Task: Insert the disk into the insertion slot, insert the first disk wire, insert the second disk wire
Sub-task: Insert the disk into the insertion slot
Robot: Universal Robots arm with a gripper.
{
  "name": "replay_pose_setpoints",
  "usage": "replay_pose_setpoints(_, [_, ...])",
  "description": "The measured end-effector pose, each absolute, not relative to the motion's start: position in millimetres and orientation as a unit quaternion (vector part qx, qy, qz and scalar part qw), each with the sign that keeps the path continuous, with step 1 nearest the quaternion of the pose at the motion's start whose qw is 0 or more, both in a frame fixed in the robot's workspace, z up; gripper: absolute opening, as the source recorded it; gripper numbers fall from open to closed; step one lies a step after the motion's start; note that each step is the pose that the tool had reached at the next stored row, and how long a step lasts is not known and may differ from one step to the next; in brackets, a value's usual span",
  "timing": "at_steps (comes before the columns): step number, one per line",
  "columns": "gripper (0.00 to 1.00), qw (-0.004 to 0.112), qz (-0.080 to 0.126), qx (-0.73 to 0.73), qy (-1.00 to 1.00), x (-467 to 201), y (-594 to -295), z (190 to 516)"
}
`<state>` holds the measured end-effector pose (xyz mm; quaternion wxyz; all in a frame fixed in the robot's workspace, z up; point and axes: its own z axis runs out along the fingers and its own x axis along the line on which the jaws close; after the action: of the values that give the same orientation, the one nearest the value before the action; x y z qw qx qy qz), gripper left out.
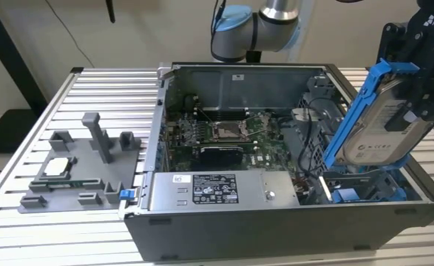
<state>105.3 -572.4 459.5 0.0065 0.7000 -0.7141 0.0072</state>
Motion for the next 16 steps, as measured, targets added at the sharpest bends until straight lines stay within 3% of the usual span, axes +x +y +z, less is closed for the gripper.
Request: replay_pose_setpoints(16, [0.00, 0.009, 0.010, 0.700, -0.714, 105.3, -572.3, 454.3])
